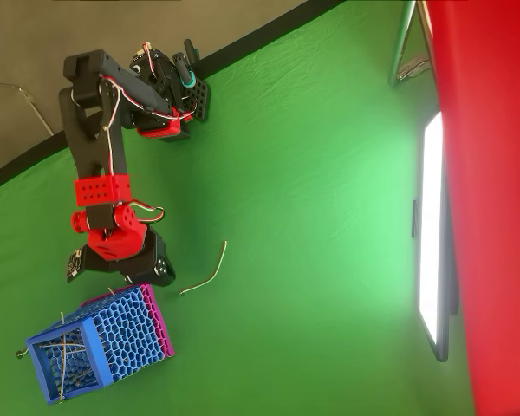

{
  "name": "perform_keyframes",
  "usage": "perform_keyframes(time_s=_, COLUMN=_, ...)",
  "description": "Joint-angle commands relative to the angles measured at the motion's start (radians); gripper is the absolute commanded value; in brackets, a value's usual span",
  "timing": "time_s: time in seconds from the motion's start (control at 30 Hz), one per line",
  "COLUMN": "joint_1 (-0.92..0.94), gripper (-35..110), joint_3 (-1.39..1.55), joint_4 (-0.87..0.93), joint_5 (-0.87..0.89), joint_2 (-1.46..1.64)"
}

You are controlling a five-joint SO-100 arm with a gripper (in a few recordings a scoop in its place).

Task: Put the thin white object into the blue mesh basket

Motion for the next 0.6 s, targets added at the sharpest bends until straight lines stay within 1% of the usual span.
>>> perform_keyframes(time_s=0.0, joint_1=0.011, gripper=9, joint_3=-0.101, joint_4=0.051, joint_5=-0.025, joint_2=-0.066)
perform_keyframes(time_s=0.17, joint_1=0.032, gripper=15, joint_3=-0.23, joint_4=0.147, joint_5=-0.063, joint_2=-0.215)
perform_keyframes(time_s=0.57, joint_1=0.058, gripper=17, joint_3=-0.518, joint_4=0.284, joint_5=-0.124, joint_2=-0.526)
